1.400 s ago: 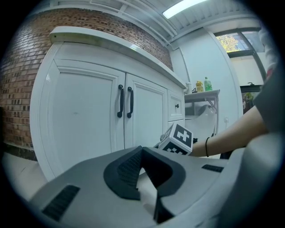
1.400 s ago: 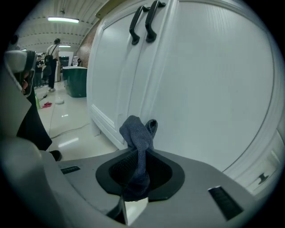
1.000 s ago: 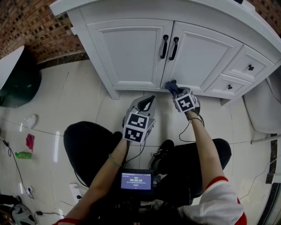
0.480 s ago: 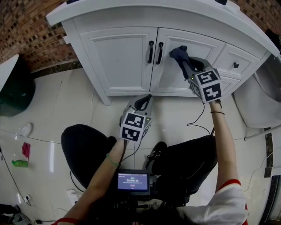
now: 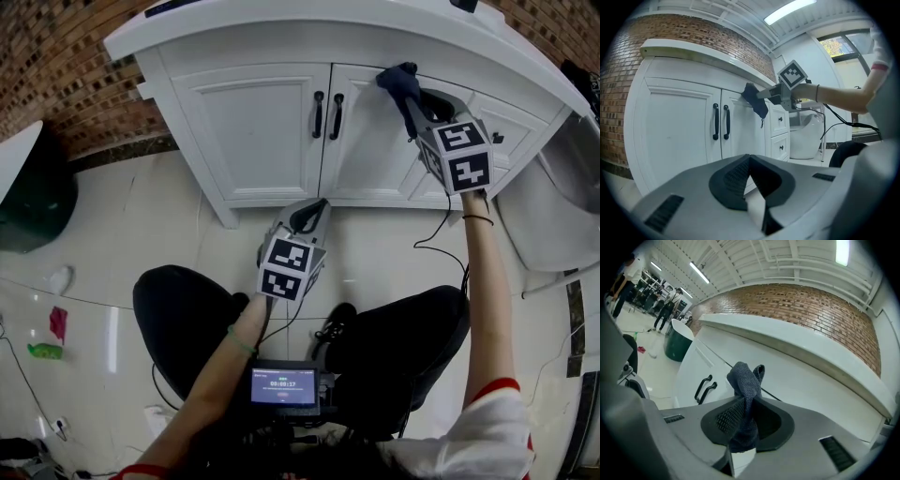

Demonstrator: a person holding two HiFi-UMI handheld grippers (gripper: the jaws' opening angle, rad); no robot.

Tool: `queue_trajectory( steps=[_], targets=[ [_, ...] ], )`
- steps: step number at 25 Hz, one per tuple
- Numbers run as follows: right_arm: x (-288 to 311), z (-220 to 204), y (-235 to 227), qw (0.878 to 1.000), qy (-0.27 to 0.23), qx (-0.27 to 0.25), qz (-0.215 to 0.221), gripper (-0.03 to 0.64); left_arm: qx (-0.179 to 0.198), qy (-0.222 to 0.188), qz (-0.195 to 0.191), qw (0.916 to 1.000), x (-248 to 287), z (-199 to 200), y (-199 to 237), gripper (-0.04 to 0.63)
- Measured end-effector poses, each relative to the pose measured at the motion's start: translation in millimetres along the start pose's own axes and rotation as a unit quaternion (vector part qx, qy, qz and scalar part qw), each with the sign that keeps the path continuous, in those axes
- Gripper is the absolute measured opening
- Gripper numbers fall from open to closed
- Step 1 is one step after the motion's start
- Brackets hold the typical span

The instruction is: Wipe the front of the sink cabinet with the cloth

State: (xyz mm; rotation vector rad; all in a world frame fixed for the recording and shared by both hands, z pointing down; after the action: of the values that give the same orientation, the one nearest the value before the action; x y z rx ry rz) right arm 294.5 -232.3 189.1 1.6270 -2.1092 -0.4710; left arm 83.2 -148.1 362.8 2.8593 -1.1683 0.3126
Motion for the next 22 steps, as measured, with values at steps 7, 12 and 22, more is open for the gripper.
queue_trajectory(
  steps=[7,12,22],
  targets=[
    [15.7,-48.3,22.2,0.999,0.047,0.012,0.016,0.064,-0.003,0.007,0.003,1.0,1.0,-4.2,3.4,0.02],
    [30.7,-92.4,46.2,0.995,0.085,0.025,0.038,0.064,-0.004,0.017,0.001,0.9998,6.8,-13.8,5.6,0.02],
    [73.6,-190.9,113.1,0.978,0.18,0.041,0.093,0.064,-0.011,0.036,-0.004,0.9993,18.1,-33.8,11.6,0.02]
  ],
)
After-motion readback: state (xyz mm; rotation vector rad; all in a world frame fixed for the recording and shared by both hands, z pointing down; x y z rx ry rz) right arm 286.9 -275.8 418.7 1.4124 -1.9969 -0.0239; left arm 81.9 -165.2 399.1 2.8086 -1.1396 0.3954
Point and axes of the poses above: the fingertips, and each gripper's own axes: x forward along the fingers, y to its left, z out of its top, the point moved 7 cm from there along -x, backward along the fingers, and after that the axes turned 1 degree about -y, right-handed, at the moved point
